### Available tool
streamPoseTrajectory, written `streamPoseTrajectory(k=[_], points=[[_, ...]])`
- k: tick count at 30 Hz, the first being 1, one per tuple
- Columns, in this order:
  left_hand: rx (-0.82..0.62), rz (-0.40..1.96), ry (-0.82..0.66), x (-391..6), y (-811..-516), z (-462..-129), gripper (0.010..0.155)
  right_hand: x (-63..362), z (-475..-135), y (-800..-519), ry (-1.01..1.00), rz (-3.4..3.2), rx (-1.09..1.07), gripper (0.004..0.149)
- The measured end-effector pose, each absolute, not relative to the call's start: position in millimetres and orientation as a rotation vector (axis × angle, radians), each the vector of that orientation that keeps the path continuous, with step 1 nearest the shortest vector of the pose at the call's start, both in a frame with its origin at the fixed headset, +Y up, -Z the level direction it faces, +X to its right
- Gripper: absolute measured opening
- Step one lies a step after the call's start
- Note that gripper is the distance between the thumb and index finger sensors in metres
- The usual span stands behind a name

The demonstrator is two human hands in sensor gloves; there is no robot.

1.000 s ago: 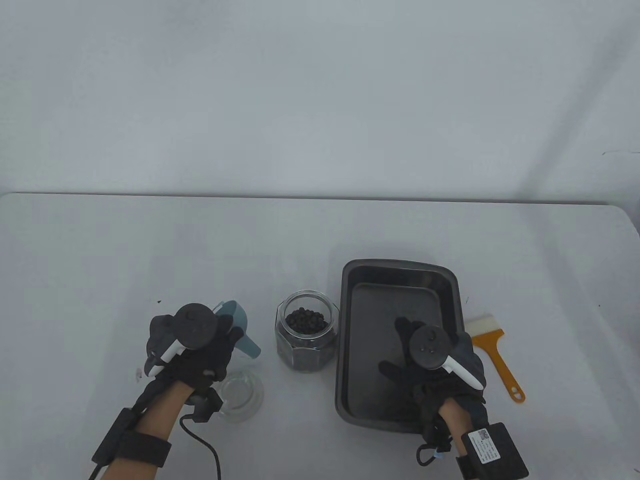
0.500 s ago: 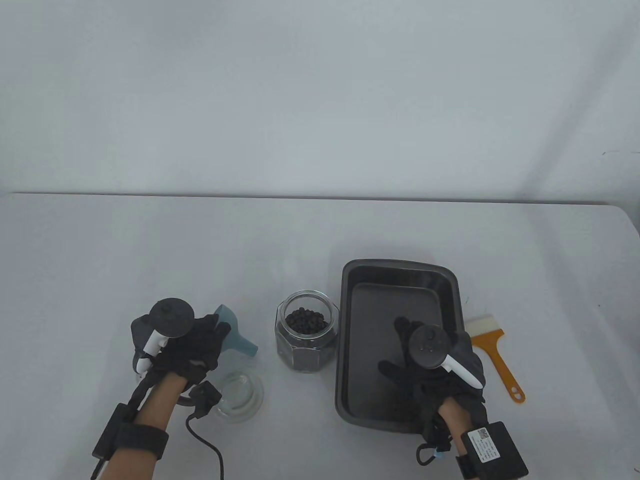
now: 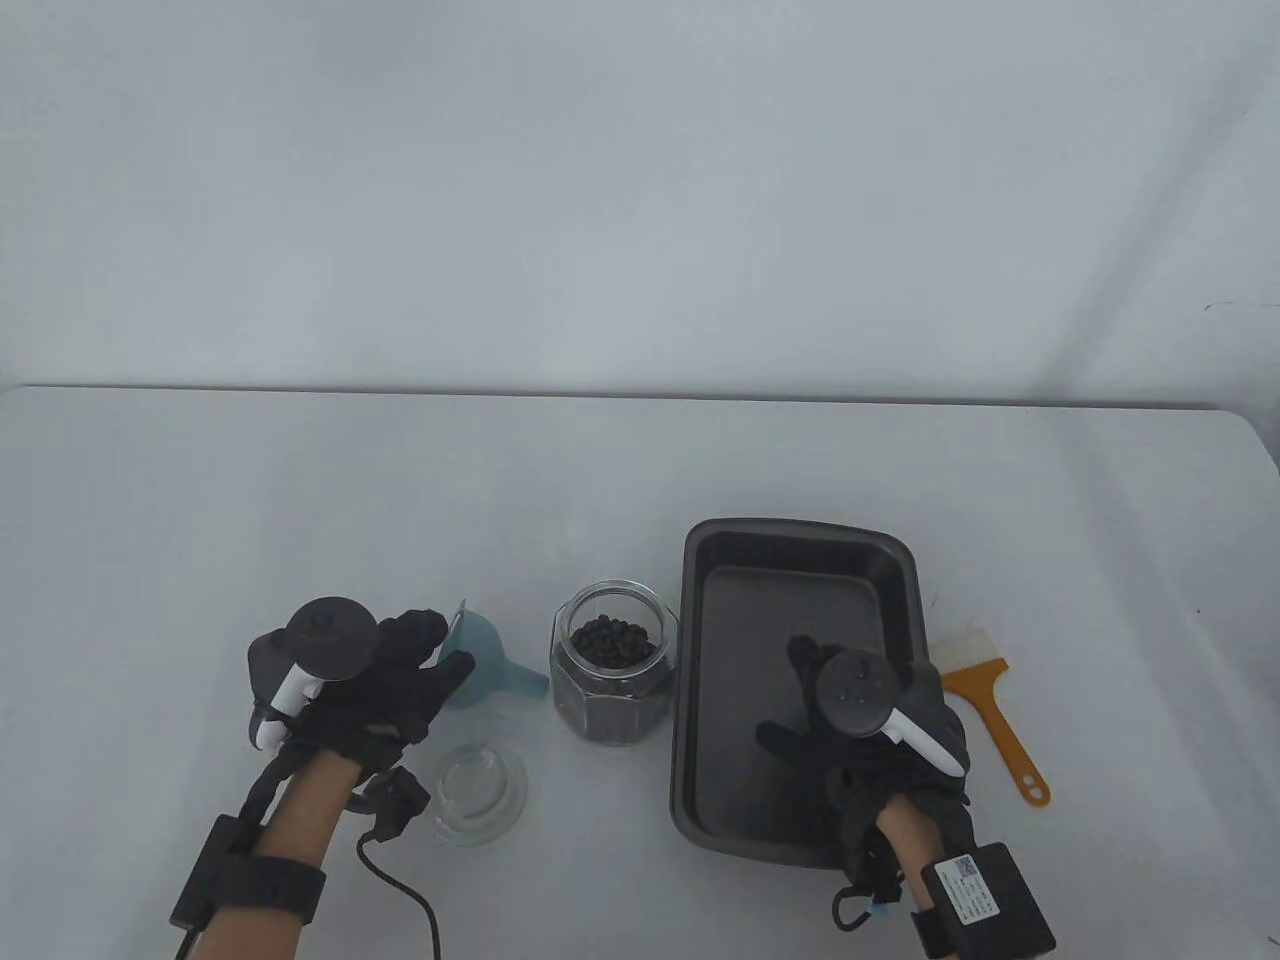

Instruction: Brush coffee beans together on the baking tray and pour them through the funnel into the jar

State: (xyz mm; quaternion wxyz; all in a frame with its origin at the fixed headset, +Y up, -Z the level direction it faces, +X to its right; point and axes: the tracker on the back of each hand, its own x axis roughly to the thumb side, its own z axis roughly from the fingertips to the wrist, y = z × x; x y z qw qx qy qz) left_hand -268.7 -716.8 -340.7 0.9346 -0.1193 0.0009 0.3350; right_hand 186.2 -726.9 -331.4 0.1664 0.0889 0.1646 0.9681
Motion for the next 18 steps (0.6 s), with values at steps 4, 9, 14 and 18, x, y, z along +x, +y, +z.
streamPoseTrajectory(k=[4, 9, 14, 18], points=[[-0.199, 0.57, -0.015, -264.4, -694.3, -330.1, 0.086, 186.4, -331.5, -726.9, 0.465, 2.756, 0.253, 0.086], [-0.126, 0.446, -0.145, -242.9, -663.8, -304.0, 0.095, 186.3, -331.5, -727.2, 0.47, 2.755, 0.253, 0.085], [-0.144, 0.226, -0.264, -207.2, -663.9, -275.3, 0.1, 186.0, -331.5, -727.5, 0.471, 2.755, 0.256, 0.086], [-0.261, 0.114, -0.301, -185.6, -683.9, -265.3, 0.101, 186.2, -331.4, -727.3, 0.46, 2.755, 0.257, 0.086]])
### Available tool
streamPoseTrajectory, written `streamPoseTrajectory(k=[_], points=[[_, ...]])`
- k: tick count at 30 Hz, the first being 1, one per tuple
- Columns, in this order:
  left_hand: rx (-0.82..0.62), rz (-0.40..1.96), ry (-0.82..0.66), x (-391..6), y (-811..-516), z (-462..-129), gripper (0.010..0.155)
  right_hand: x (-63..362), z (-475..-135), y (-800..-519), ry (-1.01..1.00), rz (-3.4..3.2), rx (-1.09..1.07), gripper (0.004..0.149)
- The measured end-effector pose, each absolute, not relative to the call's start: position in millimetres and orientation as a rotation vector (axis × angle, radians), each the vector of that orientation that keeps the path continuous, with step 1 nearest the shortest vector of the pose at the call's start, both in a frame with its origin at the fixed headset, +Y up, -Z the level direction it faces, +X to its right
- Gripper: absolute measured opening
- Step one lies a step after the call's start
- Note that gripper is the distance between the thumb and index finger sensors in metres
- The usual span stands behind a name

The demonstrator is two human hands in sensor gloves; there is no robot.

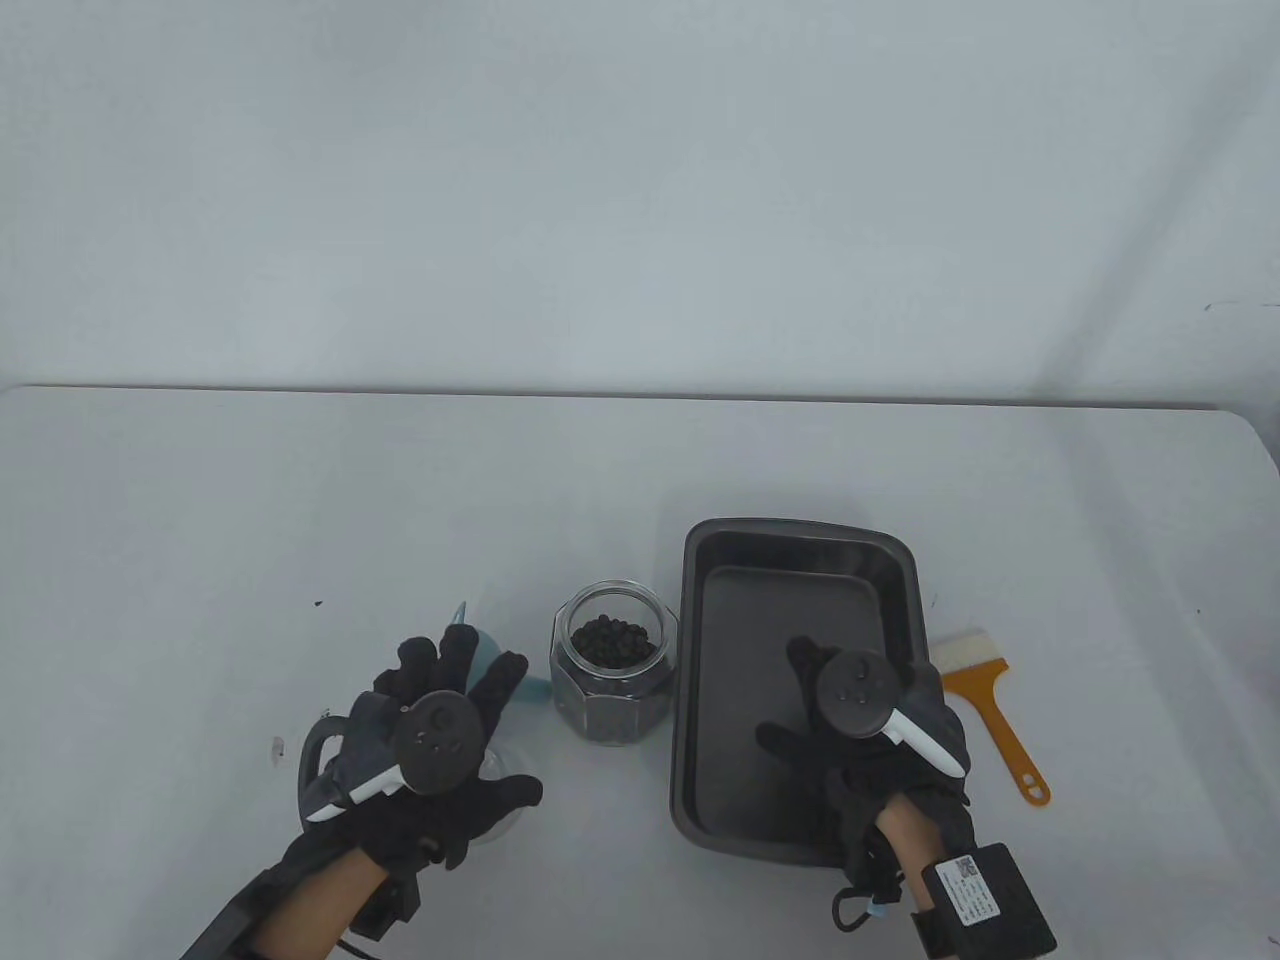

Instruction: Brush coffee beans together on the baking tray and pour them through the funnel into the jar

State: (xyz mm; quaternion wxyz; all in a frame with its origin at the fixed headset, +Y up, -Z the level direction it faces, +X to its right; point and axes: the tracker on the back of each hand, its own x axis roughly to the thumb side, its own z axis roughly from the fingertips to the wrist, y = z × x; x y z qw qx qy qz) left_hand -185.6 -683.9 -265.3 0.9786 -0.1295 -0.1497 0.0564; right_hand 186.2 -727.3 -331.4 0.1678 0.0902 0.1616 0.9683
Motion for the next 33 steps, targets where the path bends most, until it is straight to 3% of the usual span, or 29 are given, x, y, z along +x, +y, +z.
streamPoseTrajectory(k=[11, 15, 23, 33], points=[[-0.437, -0.057, -0.264, -168.9, -735.9, -267.6, 0.098, 187.9, -331.6, -727.2, 0.451, 2.75, 0.254, 0.086], [-0.466, -0.058, -0.259, -168.1, -742.7, -270.4, 0.096, 188.6, -331.8, -727.5, 0.454, 2.747, 0.25, 0.086], [-0.509, -0.009, -0.236, -171.2, -749.5, -275.6, 0.08, 188.8, -331.7, -728.2, 0.463, 2.743, 0.248, 0.085], [-0.426, -0.008, -0.231, -169.4, -746.7, -276.7, 0.077, 188.4, -332.0, -728.6, 0.471, 2.75, 0.242, 0.085]])
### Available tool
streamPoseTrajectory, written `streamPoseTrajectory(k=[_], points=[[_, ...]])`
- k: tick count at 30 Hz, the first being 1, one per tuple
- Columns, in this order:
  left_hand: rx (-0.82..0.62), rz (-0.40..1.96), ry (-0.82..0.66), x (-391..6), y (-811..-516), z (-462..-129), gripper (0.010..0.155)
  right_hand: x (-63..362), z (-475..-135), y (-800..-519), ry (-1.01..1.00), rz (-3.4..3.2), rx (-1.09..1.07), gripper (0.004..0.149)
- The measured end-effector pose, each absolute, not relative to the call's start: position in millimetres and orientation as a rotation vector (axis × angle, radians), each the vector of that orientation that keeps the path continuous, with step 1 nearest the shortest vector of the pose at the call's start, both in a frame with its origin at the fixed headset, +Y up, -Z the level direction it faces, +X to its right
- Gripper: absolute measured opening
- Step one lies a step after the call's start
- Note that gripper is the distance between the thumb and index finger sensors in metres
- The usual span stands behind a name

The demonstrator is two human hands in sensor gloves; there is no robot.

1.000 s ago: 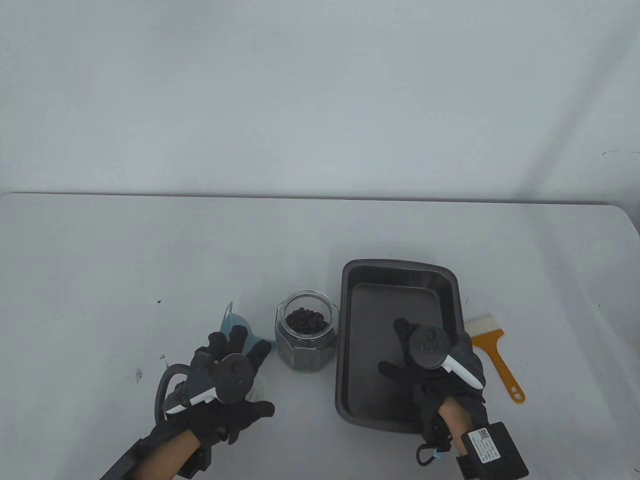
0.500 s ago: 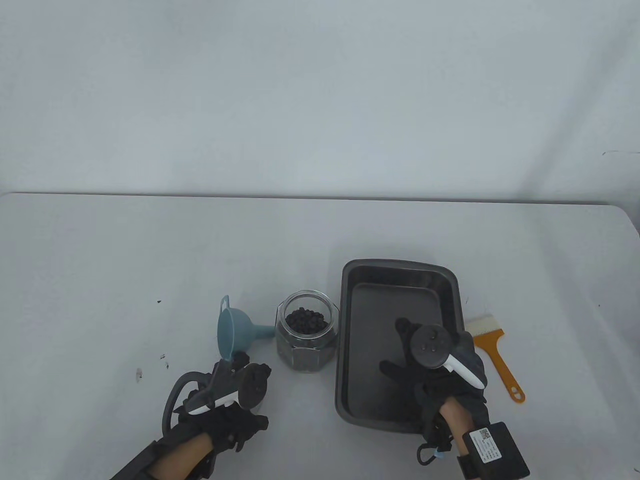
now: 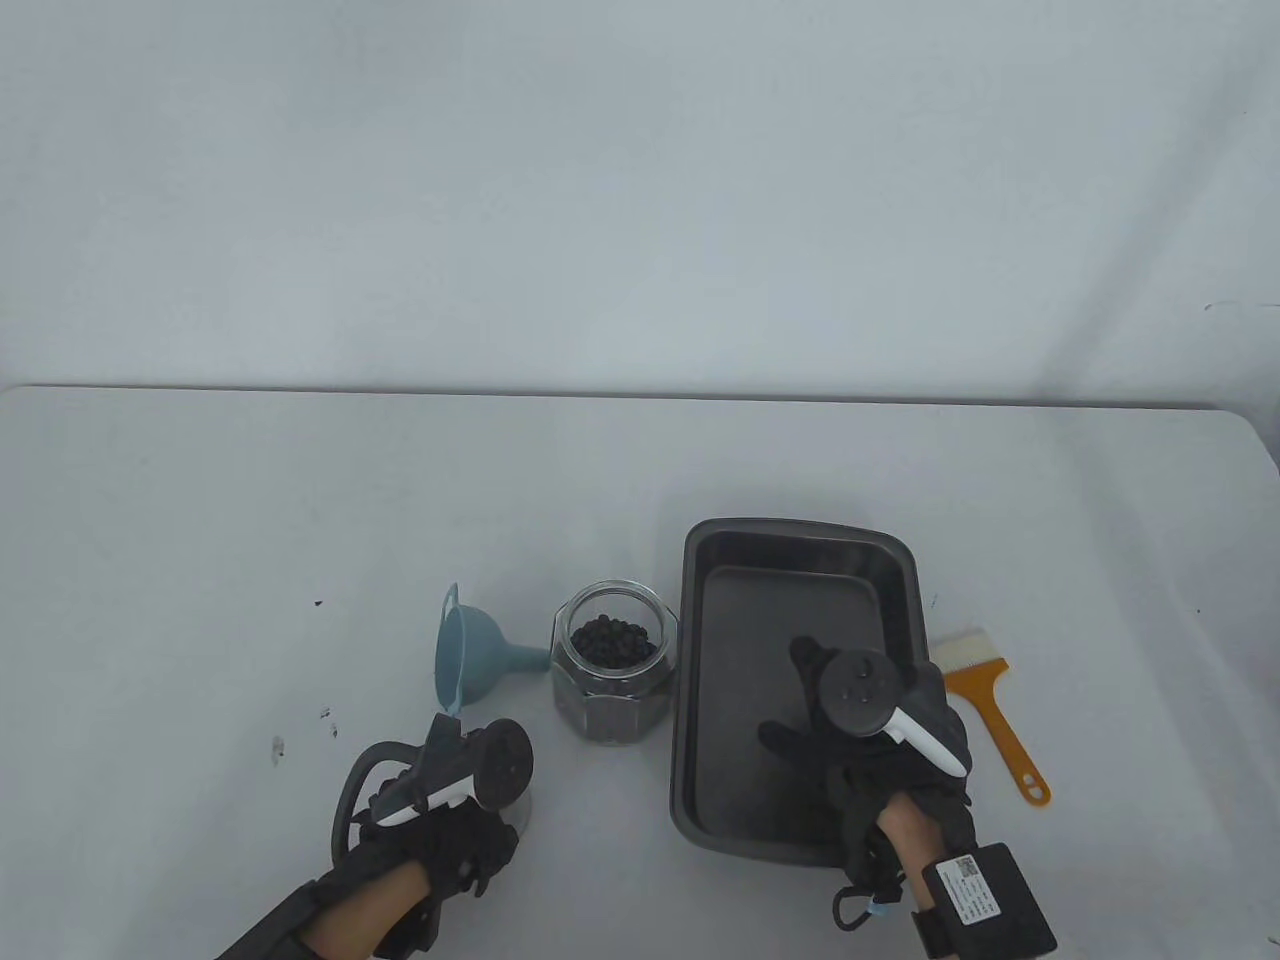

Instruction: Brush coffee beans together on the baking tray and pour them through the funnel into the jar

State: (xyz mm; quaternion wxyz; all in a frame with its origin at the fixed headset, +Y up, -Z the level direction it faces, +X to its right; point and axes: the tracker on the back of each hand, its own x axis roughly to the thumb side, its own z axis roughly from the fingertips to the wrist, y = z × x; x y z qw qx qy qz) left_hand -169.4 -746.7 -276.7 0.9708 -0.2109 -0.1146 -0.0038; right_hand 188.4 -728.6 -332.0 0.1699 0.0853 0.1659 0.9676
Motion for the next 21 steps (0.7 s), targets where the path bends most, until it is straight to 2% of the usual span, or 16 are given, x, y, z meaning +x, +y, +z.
streamPoseTrajectory(k=[12, 16, 21], points=[[-0.399, 0.035, -0.229, -167.9, -743.3, -273.5, 0.075, 187.7, -332.2, -727.6, 0.462, 2.751, 0.248, 0.085], [-0.364, 0.034, -0.241, -164.7, -728.8, -270.5, 0.076, 187.5, -332.3, -727.7, 0.461, 2.749, 0.251, 0.085], [-0.343, 0.085, -0.262, -157.9, -694.7, -269.8, 0.075, 186.9, -331.9, -727.8, 0.467, 2.749, 0.256, 0.086]])
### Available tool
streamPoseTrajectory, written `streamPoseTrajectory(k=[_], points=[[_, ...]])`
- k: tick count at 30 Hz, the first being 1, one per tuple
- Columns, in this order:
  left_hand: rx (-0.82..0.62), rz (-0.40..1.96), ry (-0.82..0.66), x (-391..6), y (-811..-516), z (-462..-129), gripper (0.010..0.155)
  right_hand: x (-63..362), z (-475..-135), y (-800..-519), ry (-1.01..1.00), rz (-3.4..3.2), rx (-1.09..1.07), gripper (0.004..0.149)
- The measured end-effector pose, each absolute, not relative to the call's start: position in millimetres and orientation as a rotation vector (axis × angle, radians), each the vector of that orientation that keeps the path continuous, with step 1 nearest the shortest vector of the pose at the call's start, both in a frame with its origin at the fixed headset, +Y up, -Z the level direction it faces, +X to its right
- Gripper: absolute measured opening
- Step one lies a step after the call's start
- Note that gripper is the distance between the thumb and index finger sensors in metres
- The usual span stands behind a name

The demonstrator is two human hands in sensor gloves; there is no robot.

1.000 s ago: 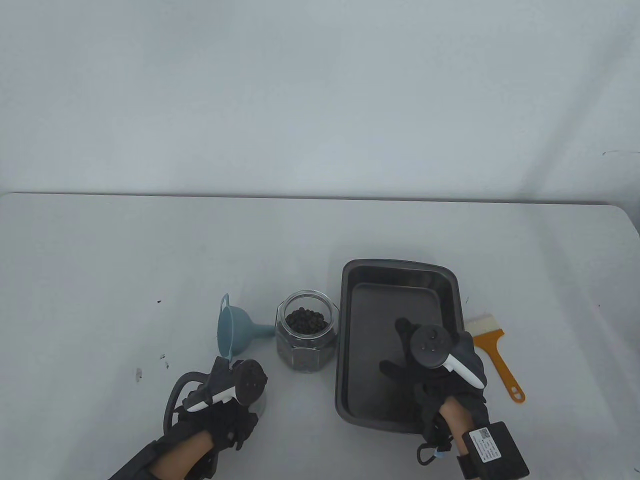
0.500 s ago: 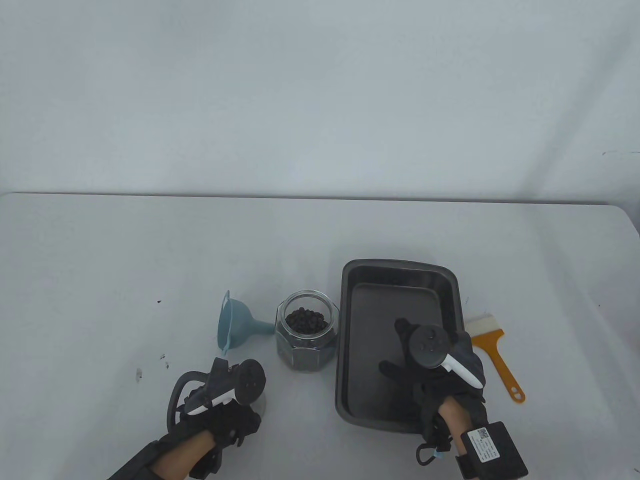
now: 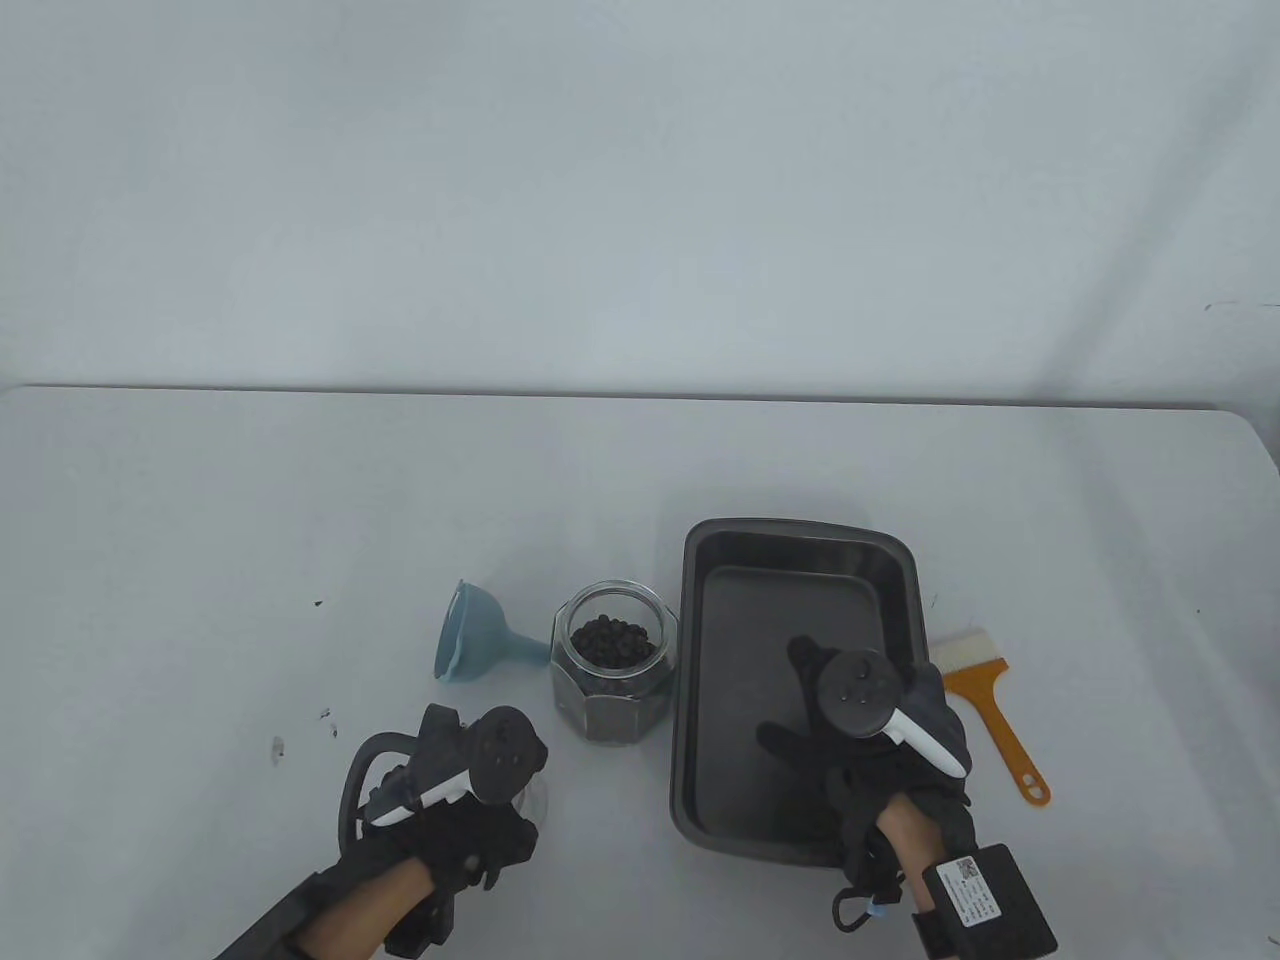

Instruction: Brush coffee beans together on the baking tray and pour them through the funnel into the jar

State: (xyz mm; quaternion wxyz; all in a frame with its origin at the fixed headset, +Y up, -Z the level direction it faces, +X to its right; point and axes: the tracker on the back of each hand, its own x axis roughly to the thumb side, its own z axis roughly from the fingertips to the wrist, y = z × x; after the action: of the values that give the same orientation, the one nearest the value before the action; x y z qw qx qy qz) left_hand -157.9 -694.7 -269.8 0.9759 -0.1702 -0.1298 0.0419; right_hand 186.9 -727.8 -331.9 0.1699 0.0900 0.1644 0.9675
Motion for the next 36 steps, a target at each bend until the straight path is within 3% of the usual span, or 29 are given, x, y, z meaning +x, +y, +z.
streamPoseTrajectory(k=[9, 15, 23, 36], points=[[-0.193, 0.159, -0.314, -137.0, -611.8, -281.5, 0.074, 188.0, -331.6, -727.7, 0.476, 2.744, 0.246, 0.086], [-0.118, 0.179, -0.318, -116.9, -579.5, -302.5, 0.072, 188.2, -331.6, -728.1, 0.491, 2.743, 0.243, 0.085], [-0.152, 0.131, -0.279, -89.0, -576.0, -346.5, 0.07, 189.5, -331.8, -727.4, 0.484, 2.739, 0.244, 0.086], [-0.225, 0.091, -0.234, -69.7, -607.2, -386.2, 0.07, 192.3, -332.7, -726.5, 0.482, 2.727, 0.239, 0.085]])
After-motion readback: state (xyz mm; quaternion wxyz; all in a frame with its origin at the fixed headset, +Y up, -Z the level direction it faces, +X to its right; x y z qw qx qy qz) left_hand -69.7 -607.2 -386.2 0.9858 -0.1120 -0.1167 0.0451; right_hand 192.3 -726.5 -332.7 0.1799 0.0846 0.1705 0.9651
